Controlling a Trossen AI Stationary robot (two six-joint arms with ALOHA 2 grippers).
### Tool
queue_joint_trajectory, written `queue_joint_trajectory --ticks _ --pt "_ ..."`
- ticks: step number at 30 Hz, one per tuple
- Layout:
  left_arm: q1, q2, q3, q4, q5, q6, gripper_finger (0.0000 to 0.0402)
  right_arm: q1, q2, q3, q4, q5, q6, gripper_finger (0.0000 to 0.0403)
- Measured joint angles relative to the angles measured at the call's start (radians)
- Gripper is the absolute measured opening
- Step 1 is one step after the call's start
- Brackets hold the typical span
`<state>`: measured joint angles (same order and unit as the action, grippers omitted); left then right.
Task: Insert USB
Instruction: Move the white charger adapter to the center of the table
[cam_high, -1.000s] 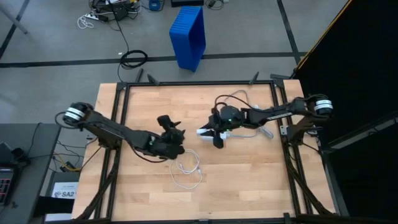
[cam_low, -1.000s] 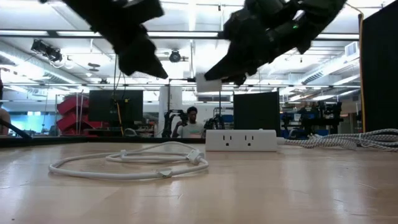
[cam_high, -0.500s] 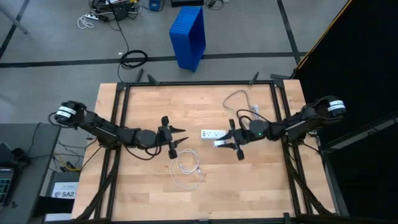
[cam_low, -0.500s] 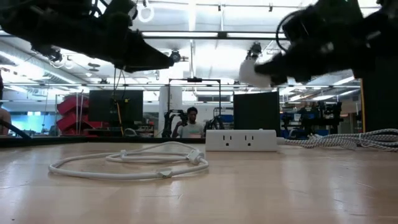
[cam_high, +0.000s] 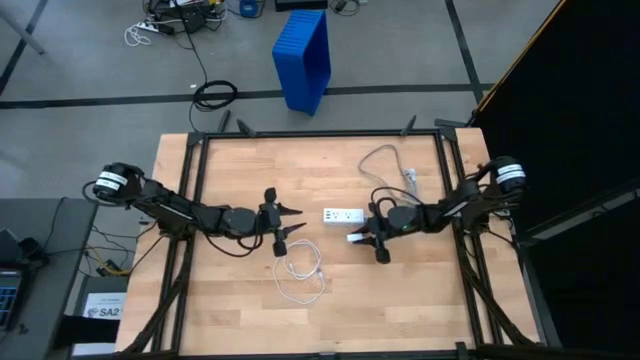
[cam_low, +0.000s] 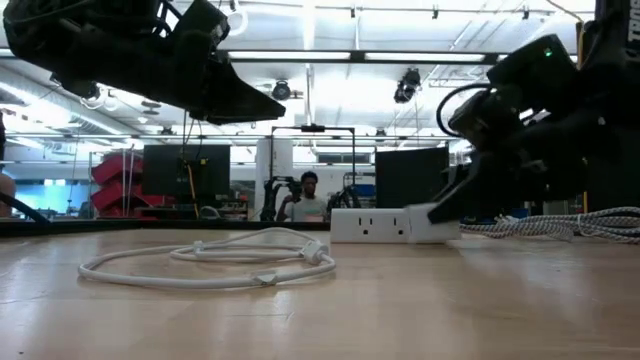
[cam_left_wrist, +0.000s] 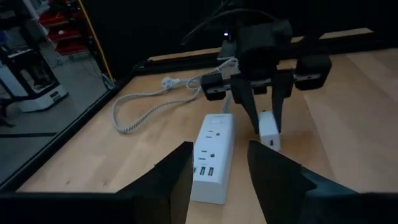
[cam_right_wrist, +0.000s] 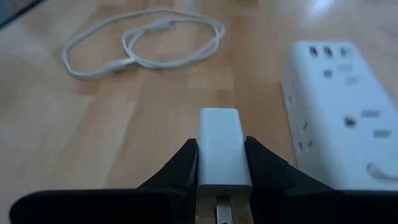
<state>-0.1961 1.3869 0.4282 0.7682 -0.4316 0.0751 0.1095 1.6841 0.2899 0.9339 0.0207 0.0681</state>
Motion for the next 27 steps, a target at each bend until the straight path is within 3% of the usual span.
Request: queue_joint_trajectory --ticks 4,13,27 --pt "0.000 0.001 0.000 -0.004 0.000 0.004 0.0136 0.000 0.027 0.002 0.017 0.032 0.018 0.0070" --pt "0.000 0.001 0.000 -0.008 0.000 0.003 0.0136 0.000 0.032 0.001 -0.001 0.037 0.021 0.0127" --pt "0.000 0.001 0.000 -0.045 0.000 0.000 0.0136 0.000 0.032 0.001 0.006 -0.043 0.070 0.0129"
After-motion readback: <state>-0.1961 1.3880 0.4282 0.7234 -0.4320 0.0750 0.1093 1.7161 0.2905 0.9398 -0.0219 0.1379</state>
